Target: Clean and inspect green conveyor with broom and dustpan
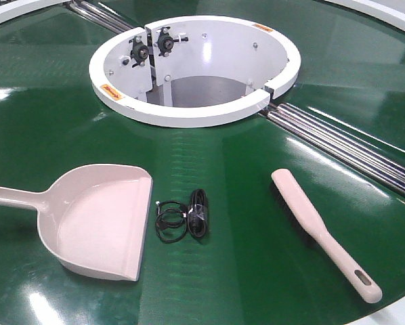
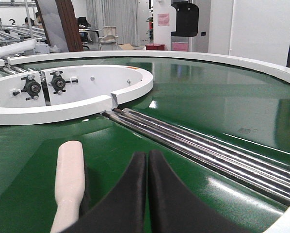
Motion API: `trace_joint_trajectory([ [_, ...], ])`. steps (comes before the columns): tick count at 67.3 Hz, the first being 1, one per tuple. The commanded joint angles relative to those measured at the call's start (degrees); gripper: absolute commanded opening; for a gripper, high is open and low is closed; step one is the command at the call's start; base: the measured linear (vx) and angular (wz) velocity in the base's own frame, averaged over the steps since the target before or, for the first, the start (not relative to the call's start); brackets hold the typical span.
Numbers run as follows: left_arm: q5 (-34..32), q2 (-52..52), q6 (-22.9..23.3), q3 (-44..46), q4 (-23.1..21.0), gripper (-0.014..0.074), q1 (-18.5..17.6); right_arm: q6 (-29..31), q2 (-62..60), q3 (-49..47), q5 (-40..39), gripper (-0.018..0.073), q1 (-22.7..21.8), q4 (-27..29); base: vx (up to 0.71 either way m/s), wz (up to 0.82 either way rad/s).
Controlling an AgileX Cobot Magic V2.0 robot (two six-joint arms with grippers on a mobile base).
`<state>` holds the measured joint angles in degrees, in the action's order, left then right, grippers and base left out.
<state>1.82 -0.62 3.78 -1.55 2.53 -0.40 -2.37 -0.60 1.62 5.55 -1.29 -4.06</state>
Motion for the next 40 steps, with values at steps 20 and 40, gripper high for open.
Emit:
trace_joint_trajectory([
  [20,-4.31,-0.9,0.43,-1.57,-0.1,-0.0006,-0.02,0.21,-1.02,0.64,-4.49,-0.001,-0.42,-0.37,0.0,0.0],
  [40,-4.31,-0.9,0.43,-1.57,-0.1,-0.0006,-0.02,0.21,-1.02,0.64,-4.49,-0.001,-0.42,-0.37,0.0,0.0],
])
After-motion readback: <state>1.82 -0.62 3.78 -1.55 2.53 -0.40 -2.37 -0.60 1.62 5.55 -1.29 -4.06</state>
